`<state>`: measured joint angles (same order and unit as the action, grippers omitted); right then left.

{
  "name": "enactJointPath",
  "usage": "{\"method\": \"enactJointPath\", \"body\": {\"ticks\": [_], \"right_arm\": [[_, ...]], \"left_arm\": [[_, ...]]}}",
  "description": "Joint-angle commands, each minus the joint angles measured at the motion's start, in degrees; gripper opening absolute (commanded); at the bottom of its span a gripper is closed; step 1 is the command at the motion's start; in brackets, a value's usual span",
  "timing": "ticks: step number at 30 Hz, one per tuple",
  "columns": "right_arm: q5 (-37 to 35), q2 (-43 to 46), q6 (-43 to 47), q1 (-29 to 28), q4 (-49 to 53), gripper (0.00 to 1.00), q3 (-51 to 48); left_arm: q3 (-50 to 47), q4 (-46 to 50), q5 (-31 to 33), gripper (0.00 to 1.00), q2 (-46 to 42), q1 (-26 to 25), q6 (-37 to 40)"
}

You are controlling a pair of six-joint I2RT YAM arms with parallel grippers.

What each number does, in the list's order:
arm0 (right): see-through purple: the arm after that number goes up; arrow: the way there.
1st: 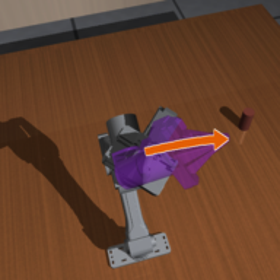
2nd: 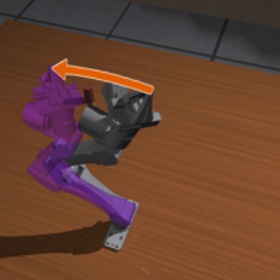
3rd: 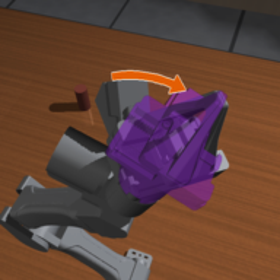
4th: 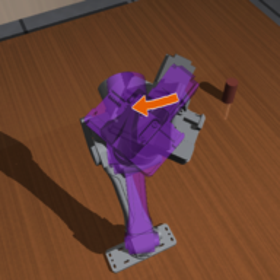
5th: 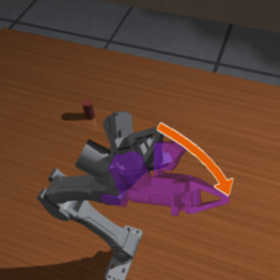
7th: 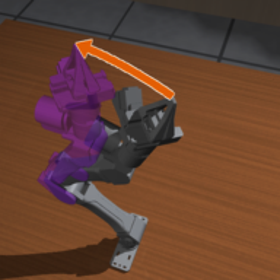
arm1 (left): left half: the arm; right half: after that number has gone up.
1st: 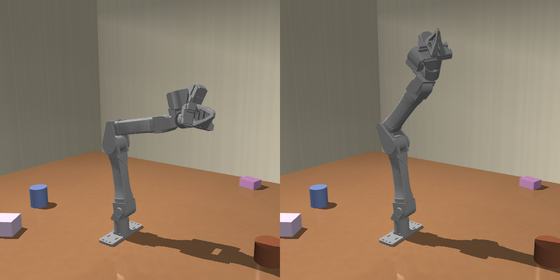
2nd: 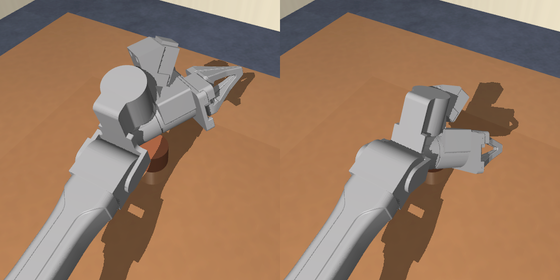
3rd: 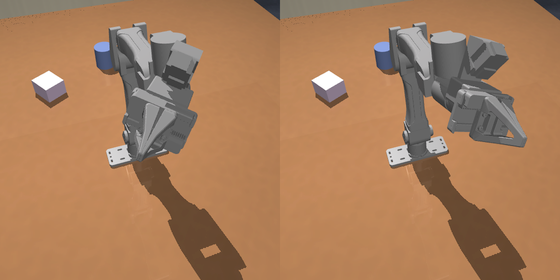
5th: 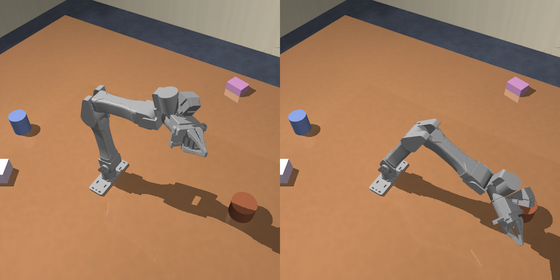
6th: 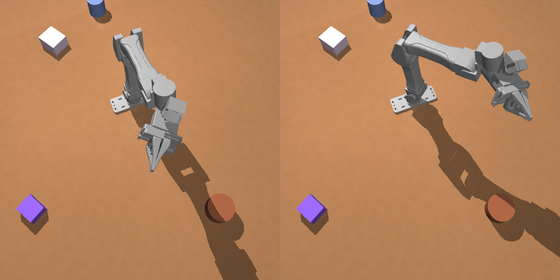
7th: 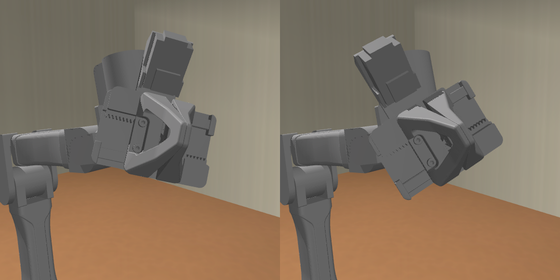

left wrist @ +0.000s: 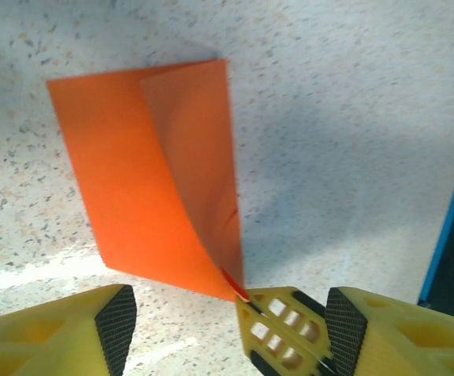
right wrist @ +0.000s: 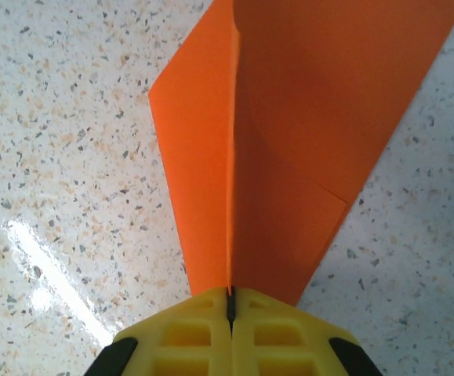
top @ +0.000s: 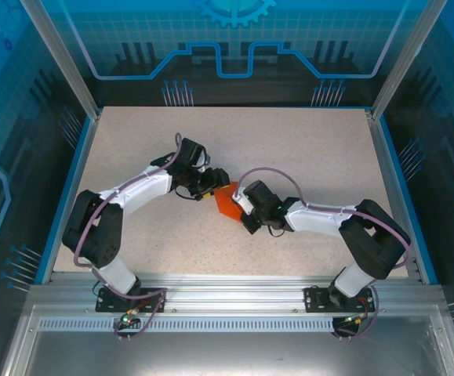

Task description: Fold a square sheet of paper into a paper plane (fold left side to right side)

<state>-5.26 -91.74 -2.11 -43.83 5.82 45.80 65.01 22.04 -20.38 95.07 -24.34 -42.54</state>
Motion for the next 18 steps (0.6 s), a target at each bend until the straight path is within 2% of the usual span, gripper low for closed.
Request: {"method": "enactJointPath", "body": {"ticks": [1, 4, 9, 12, 15, 18], "right_arm": [[1.66, -0.67, -0.51, 0.44, 1.78, 0.0, -0.17], [1.99, -0.35, -0.81, 0.55, 2.12, 0.0, -0.16], [6.75, 1.7, -2.71, 2.2, 2.36, 0.0, -0.46], [9.69, 1.83, -3.3, 3.43, 2.44, 0.0, -0.31], [10.84, 0.94, -3.35, 3.99, 2.37, 0.0, 0.01], [11.83, 0.21, -3.46, 4.61, 2.52, 0.0, 0.42]], "left_arm": [[-2.06, -3.08, -3.41, 0.69, -0.12, 0.27, -1.63], [-3.1, -3.4, -2.51, 0.65, -0.59, 0.48, -1.84], [-7.61, -6.21, -1.33, 0.57, -3.97, 0.66, -1.67], [-11.38, -9.09, -1.5, 0.48, -4.99, 0.42, -2.89], [-13.46, -11.78, -2.09, 0.39, -3.48, -0.82, -4.27], [-12.44, -12.96, -2.33, 0.37, -0.11, -2.66, -4.81]]}}
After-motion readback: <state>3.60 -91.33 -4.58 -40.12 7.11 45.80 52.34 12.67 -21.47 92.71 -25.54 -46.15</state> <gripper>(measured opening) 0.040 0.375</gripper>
